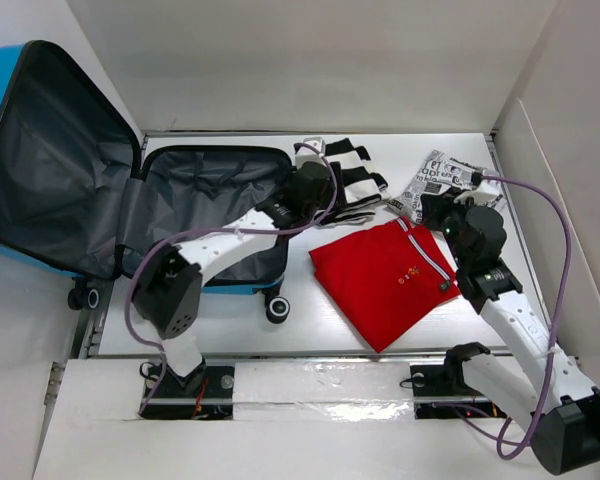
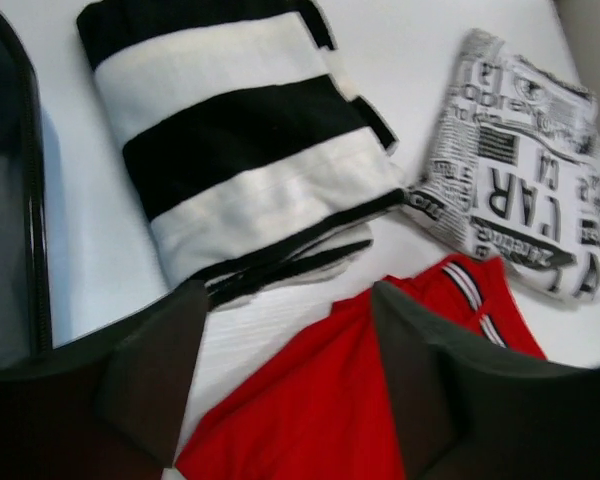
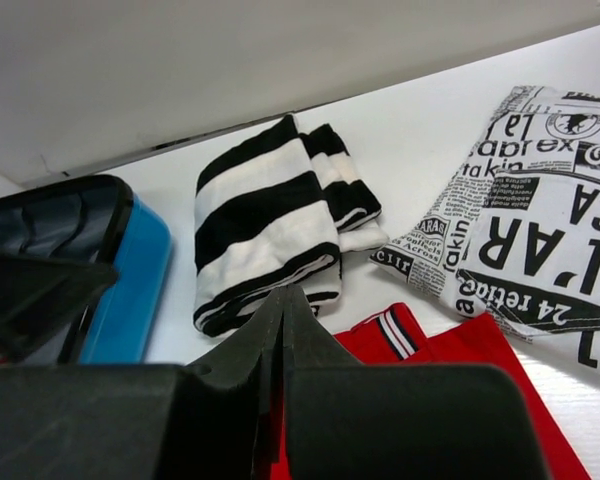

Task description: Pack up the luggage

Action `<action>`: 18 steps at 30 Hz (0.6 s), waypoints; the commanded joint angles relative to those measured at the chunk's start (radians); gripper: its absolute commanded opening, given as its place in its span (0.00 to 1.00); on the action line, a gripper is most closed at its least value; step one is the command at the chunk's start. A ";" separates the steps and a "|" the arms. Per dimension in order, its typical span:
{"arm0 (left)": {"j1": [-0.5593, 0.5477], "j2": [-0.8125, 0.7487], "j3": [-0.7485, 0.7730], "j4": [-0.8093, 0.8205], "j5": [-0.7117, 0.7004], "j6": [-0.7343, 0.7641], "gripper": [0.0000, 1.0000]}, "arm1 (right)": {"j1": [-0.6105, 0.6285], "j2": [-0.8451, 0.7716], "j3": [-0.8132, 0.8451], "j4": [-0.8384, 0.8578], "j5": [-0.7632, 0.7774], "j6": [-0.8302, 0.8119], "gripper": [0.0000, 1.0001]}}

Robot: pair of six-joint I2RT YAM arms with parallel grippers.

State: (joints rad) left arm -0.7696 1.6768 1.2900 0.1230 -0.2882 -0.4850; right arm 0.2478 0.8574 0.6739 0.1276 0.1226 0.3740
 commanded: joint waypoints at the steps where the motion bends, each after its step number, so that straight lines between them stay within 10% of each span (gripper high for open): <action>1: 0.015 0.073 0.120 -0.126 -0.155 -0.012 0.67 | -0.007 0.000 0.010 0.037 -0.038 0.017 0.04; 7: 0.049 0.300 0.348 -0.284 -0.160 -0.033 0.79 | -0.016 0.003 0.010 0.050 -0.101 0.025 0.27; 18: 0.058 0.682 0.816 -0.450 -0.054 -0.055 0.73 | -0.016 -0.041 0.001 0.053 -0.129 0.029 0.32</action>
State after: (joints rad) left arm -0.7162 2.3104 1.9781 -0.2634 -0.3771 -0.5209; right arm 0.2401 0.8322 0.6724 0.1345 0.0231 0.3969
